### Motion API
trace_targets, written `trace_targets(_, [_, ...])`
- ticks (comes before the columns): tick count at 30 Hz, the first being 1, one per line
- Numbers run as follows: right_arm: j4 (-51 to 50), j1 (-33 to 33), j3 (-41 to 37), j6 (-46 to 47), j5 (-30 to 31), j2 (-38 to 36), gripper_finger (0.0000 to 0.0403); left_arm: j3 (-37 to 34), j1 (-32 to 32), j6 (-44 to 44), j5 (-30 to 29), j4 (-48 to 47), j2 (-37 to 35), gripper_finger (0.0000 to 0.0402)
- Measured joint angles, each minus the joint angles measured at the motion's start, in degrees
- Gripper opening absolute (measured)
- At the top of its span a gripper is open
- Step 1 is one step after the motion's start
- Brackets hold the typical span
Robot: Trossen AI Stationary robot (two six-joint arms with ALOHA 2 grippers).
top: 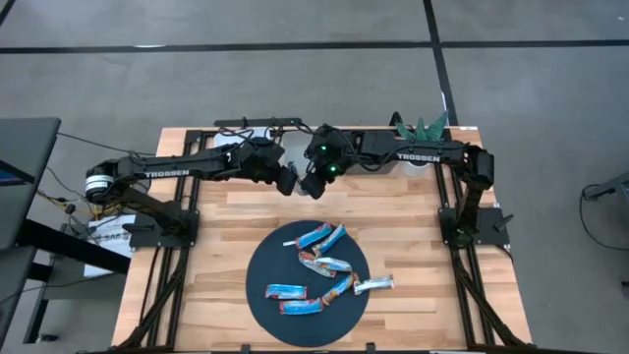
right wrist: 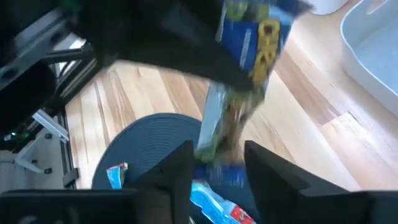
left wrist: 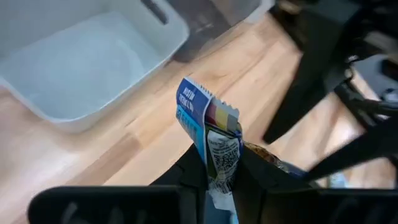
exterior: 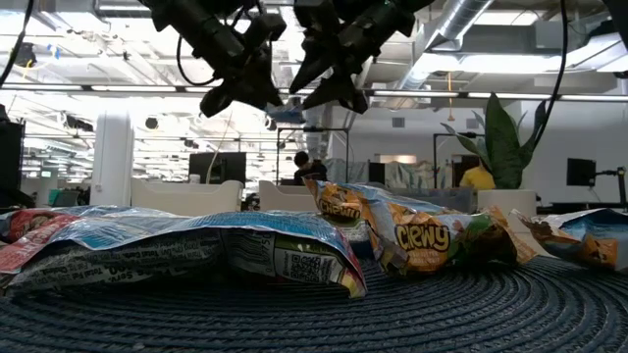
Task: Pick and place Granola Bars by type
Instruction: Put the blue granola bar into the white bin
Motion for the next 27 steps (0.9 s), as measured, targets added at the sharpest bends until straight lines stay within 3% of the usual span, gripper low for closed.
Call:
trace_targets(4, [-4.7, -1.2, 0.0, -0.8, 0.0, 0.0, 0.0173, 0.0, 2.0, 1.1, -1.7, -4.7, -0.3, 0.0042])
trace_targets(9, [-13.8, -2.8, 0.0, -1.6, 0.6, 0.0, 0.0199, -0.1, 7.0, 4.2, -7.9, -12.5, -3.0, 0.004])
trace_targets(18, [-17.0, -3.1, 0.0, -2.5, 0.7, 0.0, 0.0198, -0.1, 21.0, 10.6, -21.7, -19.1, -9.5, 0.0041])
trace_targets(27, [-17.1, -2.5, 0.0, -2.5, 0.7, 0.0, 0.0178, -0.1, 29.0, 13.9, -18.5, -20.3, -11.0, 0.0072])
